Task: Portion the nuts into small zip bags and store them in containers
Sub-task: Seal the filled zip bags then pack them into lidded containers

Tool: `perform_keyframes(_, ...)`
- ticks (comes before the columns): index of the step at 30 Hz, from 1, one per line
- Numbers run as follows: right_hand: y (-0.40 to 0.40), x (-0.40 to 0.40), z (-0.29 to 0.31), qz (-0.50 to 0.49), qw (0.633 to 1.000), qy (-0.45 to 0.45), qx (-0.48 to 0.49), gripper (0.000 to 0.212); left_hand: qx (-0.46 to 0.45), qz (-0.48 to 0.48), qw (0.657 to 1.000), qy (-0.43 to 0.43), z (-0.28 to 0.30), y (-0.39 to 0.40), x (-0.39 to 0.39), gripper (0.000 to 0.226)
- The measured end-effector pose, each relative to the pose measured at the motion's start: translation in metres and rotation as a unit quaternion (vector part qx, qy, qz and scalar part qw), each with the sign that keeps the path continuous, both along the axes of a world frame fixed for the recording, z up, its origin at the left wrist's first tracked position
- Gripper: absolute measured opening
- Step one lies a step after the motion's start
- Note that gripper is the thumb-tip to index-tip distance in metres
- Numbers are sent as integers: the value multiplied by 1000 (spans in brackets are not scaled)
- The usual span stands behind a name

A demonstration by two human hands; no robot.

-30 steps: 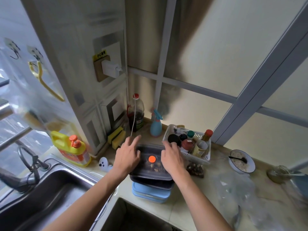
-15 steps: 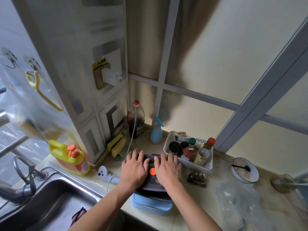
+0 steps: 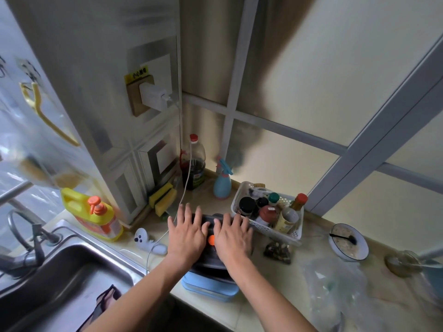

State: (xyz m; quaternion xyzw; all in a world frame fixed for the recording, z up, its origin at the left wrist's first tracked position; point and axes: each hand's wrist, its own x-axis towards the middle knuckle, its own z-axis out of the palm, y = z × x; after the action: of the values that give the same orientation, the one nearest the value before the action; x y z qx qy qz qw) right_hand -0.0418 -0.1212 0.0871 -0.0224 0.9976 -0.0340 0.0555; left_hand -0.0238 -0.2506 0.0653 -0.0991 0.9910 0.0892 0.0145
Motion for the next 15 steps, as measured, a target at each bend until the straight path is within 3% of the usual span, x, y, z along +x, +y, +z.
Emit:
perform_keyframes(4, 6, -3, 7, -8, 997, -39, -59, 65, -7, -8, 999, 34, 0, -2, 3, 61)
perform_keyframes(6, 16, -14, 9, -14, 991, -31, -133, 68, -6, -6, 999, 44, 2, -2, 3, 58)
perform_keyframes(8, 31, -32, 12, -62, 959, -76, -265, 69, -5, -5, 999, 50, 3, -1, 4, 57)
perform_keyframes(10, 53, -56, -7, -180, 896, -146, -379, 59, 0, -5, 998, 56, 7, -2, 5, 56)
perform_keyframes(11, 64, -66, -21, -224, 877, -156, -395, 50, 1, -4, 998, 55, 8, -2, 6, 55)
perform_keyframes(13, 88, -78, -53, -265, 889, -163, -334, 34, 0, -3, 999, 39, 10, -2, 6, 55)
perform_keyframes(15, 106, -80, -83, -281, 897, -200, -277, 38, 2, 3, 1000, 28, 11, -2, 6, 55)
